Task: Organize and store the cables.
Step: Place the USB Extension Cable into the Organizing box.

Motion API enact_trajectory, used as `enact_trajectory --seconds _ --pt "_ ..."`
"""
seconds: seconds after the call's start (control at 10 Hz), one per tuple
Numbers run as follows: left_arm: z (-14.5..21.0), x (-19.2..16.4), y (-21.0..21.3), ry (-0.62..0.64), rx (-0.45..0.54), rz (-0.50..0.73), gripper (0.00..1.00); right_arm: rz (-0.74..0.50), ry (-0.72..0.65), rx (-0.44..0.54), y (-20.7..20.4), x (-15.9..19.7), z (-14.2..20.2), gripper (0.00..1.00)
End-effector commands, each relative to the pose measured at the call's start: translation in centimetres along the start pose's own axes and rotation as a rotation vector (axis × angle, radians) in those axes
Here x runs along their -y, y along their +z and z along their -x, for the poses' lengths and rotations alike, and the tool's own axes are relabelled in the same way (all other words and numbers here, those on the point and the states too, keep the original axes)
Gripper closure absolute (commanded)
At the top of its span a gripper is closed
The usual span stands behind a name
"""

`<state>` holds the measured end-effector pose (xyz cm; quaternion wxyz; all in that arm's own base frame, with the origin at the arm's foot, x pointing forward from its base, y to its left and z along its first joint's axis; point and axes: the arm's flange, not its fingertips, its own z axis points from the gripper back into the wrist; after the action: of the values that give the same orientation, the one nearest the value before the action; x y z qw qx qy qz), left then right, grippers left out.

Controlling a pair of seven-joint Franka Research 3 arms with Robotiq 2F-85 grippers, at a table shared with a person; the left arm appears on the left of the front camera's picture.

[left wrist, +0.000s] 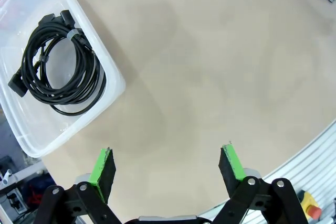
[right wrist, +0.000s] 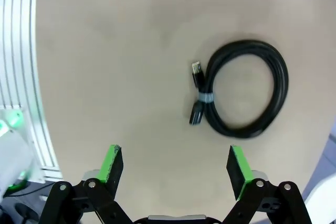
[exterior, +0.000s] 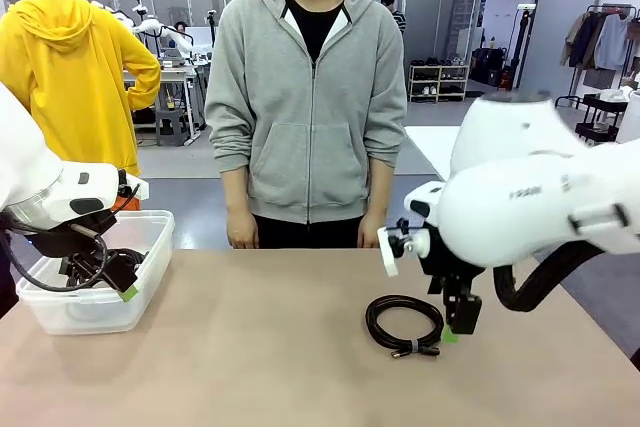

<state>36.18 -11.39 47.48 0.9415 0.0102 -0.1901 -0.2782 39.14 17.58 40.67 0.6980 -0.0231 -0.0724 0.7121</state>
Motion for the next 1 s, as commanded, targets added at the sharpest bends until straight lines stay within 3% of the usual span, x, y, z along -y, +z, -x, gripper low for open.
enact_trajectory --seconds 0.0,0.2,0.4,0.9 --pt "-0.3 -0.1 0.1 -0.003 -0.008 -0.017 0.0 -0.029 0.093 0.043 -3.2 1.2 0.1 0.0" --pt "-0.3 -0.1 0.1 -0.003 -0.008 -0.017 0.0 -0.016 0.111 0.108 -5.0 1.8 -0.1 0.0" --pt "-0.3 -0.1 0.1 -0.003 -0.008 -0.017 0.0 -0.033 0.046 0.058 -6.8 2.6 -0.1 0.0" --pt "-0.3 -0.1 0.1 -0.003 -0.008 -0.017 0.0 -0.099 -0.002 0.064 -9.1 4.7 0.2 0.0"
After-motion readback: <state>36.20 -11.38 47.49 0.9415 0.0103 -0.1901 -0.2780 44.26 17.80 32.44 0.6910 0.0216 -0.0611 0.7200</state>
